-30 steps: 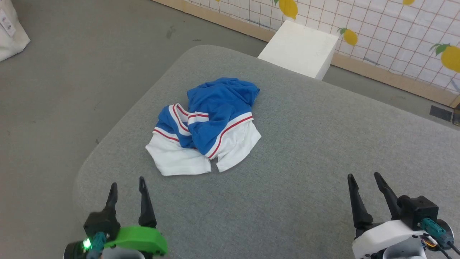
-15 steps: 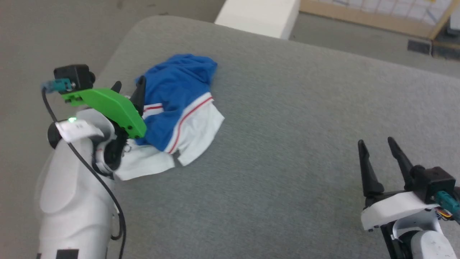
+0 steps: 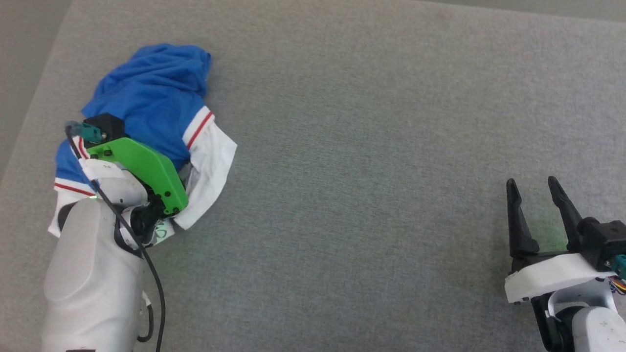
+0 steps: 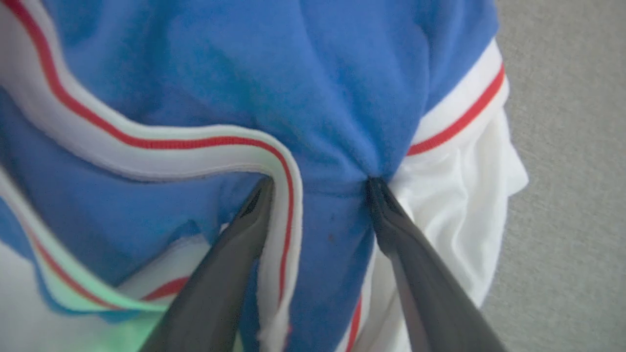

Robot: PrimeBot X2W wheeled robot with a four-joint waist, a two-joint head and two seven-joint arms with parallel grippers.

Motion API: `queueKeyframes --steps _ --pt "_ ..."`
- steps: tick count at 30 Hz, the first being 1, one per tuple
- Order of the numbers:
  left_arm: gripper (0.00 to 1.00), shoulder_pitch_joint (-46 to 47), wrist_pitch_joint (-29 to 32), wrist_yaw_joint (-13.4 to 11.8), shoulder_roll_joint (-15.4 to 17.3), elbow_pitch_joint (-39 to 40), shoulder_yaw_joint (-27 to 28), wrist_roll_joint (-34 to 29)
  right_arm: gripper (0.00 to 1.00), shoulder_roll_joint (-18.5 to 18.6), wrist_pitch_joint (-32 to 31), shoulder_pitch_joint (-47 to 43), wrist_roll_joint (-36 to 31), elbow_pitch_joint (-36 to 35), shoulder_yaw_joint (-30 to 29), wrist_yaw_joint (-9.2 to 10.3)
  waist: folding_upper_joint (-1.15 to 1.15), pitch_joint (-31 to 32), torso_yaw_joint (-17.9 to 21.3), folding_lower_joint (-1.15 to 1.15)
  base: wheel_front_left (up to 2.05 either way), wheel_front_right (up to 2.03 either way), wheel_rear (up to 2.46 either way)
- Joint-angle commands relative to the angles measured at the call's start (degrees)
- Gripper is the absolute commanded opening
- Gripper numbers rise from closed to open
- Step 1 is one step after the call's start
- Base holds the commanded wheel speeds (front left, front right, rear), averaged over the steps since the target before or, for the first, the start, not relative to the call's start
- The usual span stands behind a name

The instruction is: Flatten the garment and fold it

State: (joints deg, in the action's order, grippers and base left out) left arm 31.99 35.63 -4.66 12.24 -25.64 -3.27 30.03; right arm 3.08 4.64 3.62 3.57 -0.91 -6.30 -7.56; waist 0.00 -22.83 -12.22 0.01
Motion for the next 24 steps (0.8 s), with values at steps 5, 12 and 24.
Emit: queueKeyframes --steps 5,12,24 --pt "0.00 -2.70 -11.29 -0.67 1.20 -0.06 -0.71 -4.65 1.00 0.09 0.47 0.89 0.16 0.76 0.13 0.08 0.00 0.38 0.03 -0.01 0.00 0.00 0.00" --pt "0.00 3.22 -24.53 1.97 2.70 4.26 -0.59 -6.96 1.00 -0.06 0.96 0.42 0.31 2.88 0.84 0.08 0.00 5.48 -0.73 -0.01 0.00 0.00 0.00" --pt "0.00 20.96 -22.93 9.96 0.34 12.07 -8.09 -5.43 1.00 -0.19 3.17 0.00 3.80 8.71 2.02 0.08 0.00 14.60 7.00 -0.01 0.00 0.00 0.00"
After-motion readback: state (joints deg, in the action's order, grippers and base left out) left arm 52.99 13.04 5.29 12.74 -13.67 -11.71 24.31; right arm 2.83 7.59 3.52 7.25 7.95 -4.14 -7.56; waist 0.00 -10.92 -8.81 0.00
